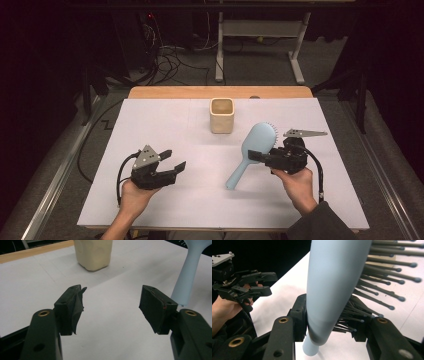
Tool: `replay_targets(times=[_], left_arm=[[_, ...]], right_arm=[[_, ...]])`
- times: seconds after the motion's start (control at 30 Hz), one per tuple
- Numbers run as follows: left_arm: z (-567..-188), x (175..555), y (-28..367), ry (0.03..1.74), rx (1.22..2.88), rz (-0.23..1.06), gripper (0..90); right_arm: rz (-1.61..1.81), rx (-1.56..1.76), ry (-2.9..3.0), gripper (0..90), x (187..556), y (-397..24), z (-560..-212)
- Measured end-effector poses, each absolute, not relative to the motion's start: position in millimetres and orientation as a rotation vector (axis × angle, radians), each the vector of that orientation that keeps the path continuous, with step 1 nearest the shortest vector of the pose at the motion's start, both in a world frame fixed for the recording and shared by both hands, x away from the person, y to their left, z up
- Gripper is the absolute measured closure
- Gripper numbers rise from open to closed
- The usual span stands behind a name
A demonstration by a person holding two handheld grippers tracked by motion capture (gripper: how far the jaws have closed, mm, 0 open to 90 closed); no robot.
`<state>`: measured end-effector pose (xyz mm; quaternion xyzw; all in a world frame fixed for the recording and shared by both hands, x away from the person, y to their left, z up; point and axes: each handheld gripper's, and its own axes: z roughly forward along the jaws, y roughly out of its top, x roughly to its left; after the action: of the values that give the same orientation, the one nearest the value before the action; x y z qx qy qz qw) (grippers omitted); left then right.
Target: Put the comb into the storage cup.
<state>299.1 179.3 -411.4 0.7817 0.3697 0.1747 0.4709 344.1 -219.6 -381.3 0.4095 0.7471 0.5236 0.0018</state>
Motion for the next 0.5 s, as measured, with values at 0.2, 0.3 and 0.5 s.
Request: replay_targets(times=[0.2, 0.3, 0.5], left_arm=[[-413, 296, 192, 0.929, 1.897, 0.442, 35.2], [-414, 294, 200, 0.951, 1.880, 0.440, 35.1], [-416, 289, 213, 0.975, 1.867, 0.459, 35.1]], right_arm=[[1.629, 1.284, 2.342, 57.5, 344, -222, -378], [1.621, 1.288, 2.334, 57.5, 344, -224, -377], [1.608, 1.292, 2.330, 57.4, 345, -225, -374]])
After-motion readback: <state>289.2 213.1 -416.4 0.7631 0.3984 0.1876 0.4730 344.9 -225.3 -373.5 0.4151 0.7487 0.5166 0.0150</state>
